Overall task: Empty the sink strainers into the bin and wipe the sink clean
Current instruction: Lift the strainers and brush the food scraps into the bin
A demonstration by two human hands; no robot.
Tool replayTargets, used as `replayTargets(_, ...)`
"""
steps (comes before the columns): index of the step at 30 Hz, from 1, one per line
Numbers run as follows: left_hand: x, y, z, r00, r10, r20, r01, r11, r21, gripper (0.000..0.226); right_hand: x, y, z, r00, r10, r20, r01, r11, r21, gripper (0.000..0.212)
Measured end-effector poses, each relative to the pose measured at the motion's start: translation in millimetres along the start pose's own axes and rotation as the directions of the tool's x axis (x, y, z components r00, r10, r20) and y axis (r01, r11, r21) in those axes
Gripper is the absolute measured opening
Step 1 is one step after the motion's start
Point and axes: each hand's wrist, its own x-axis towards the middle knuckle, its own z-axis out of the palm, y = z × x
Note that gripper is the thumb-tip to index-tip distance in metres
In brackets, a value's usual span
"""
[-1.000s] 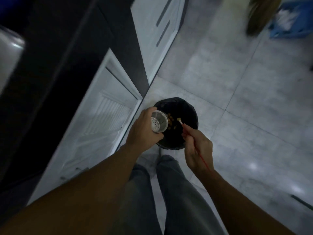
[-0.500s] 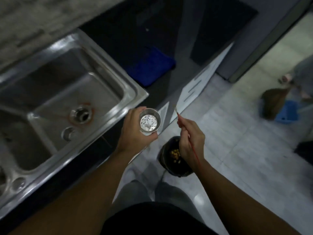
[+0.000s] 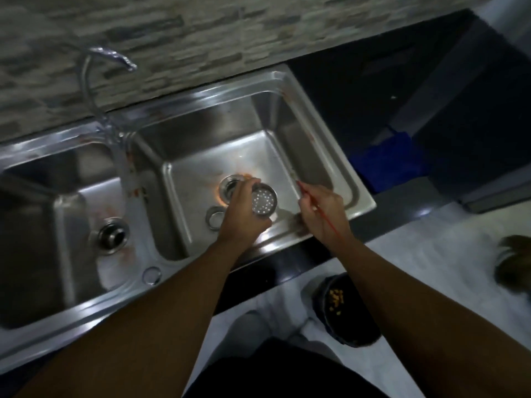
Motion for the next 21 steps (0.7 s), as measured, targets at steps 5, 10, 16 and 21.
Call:
replayTargets(5, 17.2, -45.0, -8.0, 0.986, -0.159, 0.050, 0.152, 0.980, 0.132, 0.089, 11.1, 21.8, 32.5, 0.983, 0.102, 0.152, -0.079, 0.986, -0.149, 0.036)
replayTargets(10, 40.5, -76.7, 5.3, 0.948, -0.271, 0.165, 0.232, 0.947, 0.224, 0.088, 7.7, 28.1, 39.5, 0.989, 0.095, 0.115, -0.065, 0.968, -0.242, 0.046)
replayTargets(16, 68.9, -97.9, 44.4, 0.901, -0.372, 0.222, 0.334, 0.923, 0.189, 0.091, 9.7, 30.0, 41.9, 0.987, 0.083, 0.140, -0.042, 0.962, -0.270, 0.048)
replayTargets(21, 88.2, -113.6, 69.0, 0.890, -0.393, 0.231, 0.353, 0.915, 0.196, 0.099, 10.0, 34.2, 45.2, 0.989, 0.064, 0.131, -0.025, 0.959, -0.282, 0.045)
